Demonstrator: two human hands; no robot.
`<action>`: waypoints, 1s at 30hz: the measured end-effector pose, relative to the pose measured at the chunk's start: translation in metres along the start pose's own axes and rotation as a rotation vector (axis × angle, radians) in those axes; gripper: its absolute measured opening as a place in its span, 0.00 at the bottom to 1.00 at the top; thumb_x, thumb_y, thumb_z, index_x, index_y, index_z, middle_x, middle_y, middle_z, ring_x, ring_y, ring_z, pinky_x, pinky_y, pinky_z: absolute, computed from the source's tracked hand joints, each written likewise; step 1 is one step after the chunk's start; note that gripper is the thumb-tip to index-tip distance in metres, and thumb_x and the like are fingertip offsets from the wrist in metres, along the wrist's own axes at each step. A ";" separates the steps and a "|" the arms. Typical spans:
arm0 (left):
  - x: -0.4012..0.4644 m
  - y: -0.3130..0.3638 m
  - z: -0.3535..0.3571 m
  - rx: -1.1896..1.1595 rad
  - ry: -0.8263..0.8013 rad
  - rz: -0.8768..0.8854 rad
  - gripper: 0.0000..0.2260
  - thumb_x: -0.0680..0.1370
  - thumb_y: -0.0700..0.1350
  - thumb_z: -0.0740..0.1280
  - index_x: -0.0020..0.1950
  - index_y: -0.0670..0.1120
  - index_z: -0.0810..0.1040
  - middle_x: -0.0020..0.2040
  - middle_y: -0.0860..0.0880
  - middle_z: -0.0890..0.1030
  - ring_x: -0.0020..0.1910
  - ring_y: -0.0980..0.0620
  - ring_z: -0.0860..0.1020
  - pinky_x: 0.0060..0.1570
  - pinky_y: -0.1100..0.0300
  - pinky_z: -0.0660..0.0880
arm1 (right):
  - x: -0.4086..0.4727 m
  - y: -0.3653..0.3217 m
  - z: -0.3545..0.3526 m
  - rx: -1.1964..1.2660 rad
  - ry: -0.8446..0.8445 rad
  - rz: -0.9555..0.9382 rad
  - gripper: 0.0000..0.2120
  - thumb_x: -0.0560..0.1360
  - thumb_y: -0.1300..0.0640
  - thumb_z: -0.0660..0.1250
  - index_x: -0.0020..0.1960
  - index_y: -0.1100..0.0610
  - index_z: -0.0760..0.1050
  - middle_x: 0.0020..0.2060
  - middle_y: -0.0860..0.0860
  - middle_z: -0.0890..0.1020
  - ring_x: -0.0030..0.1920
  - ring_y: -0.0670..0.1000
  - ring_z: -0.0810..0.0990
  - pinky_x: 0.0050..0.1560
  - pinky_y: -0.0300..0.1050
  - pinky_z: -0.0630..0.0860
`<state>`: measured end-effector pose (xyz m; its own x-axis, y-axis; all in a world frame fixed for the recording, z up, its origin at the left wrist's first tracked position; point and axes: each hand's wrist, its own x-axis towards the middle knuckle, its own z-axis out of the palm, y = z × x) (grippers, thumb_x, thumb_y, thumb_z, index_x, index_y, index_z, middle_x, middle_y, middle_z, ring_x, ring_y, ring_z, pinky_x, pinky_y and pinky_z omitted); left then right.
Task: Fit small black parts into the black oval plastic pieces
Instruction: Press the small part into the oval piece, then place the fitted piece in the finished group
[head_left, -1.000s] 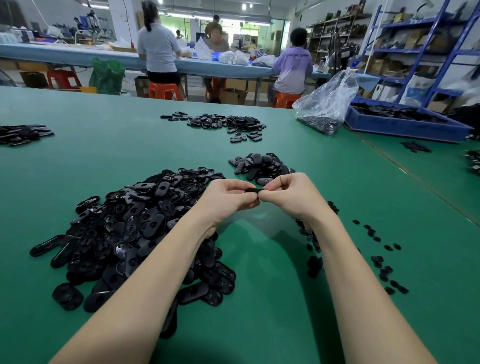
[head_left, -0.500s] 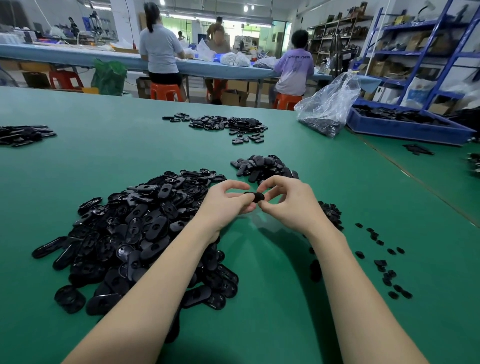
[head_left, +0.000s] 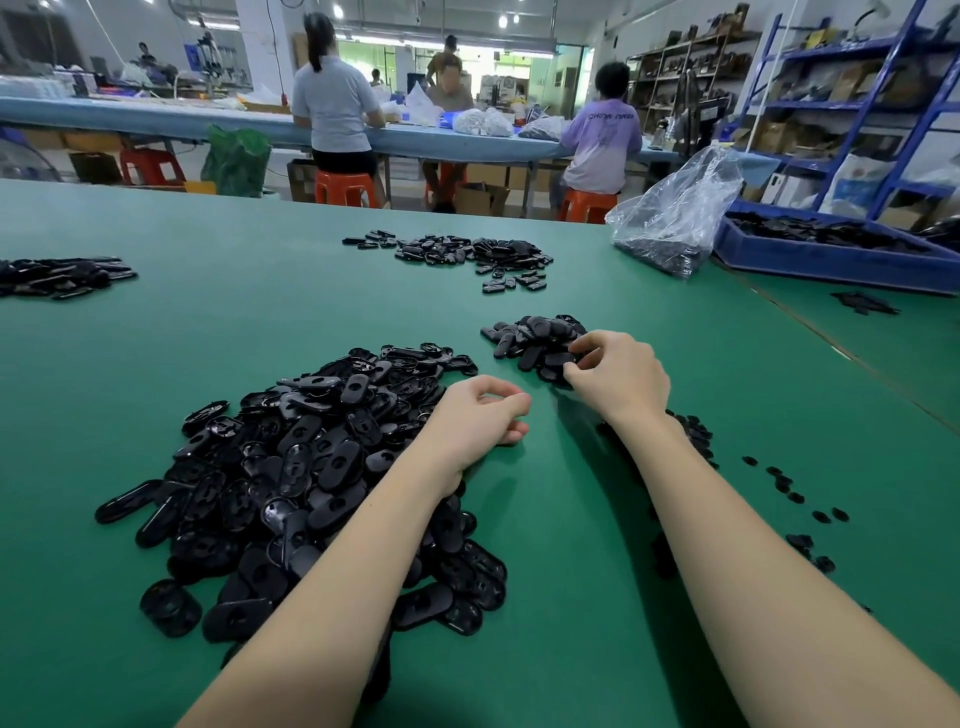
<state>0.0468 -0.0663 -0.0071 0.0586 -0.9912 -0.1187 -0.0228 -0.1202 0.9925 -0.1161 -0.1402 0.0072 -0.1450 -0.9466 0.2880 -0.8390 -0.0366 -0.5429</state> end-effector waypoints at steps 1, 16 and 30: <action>0.000 0.000 0.000 0.003 -0.007 -0.001 0.01 0.78 0.40 0.69 0.49 0.43 0.80 0.46 0.43 0.84 0.38 0.52 0.82 0.54 0.57 0.81 | 0.003 -0.001 0.002 -0.008 0.007 -0.002 0.10 0.74 0.51 0.71 0.54 0.44 0.82 0.47 0.43 0.86 0.54 0.53 0.83 0.51 0.45 0.77; -0.009 0.021 -0.012 0.168 -0.075 0.084 0.04 0.81 0.43 0.67 0.50 0.45 0.81 0.48 0.46 0.86 0.40 0.53 0.82 0.39 0.63 0.78 | -0.040 -0.007 -0.020 0.129 -0.195 -0.024 0.01 0.72 0.49 0.71 0.43 0.43 0.82 0.39 0.39 0.83 0.48 0.48 0.82 0.48 0.45 0.77; -0.009 0.027 -0.054 1.273 0.049 0.269 0.14 0.77 0.51 0.69 0.62 0.54 0.82 0.58 0.50 0.83 0.62 0.47 0.77 0.63 0.50 0.75 | -0.061 -0.014 -0.017 0.157 -0.428 -0.076 0.04 0.73 0.49 0.70 0.44 0.45 0.84 0.39 0.42 0.86 0.47 0.46 0.83 0.55 0.48 0.81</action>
<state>0.0994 -0.0579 0.0221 -0.0604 -0.9925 0.1066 -0.9626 0.0861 0.2568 -0.1042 -0.0760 0.0105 0.1710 -0.9853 -0.0017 -0.7444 -0.1281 -0.6553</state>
